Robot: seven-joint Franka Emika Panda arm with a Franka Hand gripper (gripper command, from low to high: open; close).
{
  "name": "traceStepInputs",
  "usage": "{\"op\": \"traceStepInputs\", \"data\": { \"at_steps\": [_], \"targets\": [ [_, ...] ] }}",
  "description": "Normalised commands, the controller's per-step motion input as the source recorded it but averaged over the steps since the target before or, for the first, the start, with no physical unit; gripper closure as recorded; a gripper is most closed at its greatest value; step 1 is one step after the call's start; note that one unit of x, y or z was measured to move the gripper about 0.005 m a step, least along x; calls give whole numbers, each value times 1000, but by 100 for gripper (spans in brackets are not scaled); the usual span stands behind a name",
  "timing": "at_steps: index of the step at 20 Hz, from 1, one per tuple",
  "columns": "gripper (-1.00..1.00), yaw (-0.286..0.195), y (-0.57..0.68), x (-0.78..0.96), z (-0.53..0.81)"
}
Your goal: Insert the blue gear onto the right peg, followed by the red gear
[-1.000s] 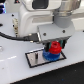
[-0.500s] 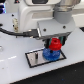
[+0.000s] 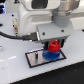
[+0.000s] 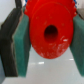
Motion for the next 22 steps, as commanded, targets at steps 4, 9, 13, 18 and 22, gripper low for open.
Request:
{"op": "traceStepInputs", "data": {
  "at_steps": [4, 9, 13, 18, 22],
  "targets": [
    [100, 0, -72, -14, 243],
    [100, 0, 11, 99, 160],
    [100, 0, -26, 222, -215],
    [100, 0, -12, 40, -23],
    [100, 0, 1, 114, -305]
  ]
}}
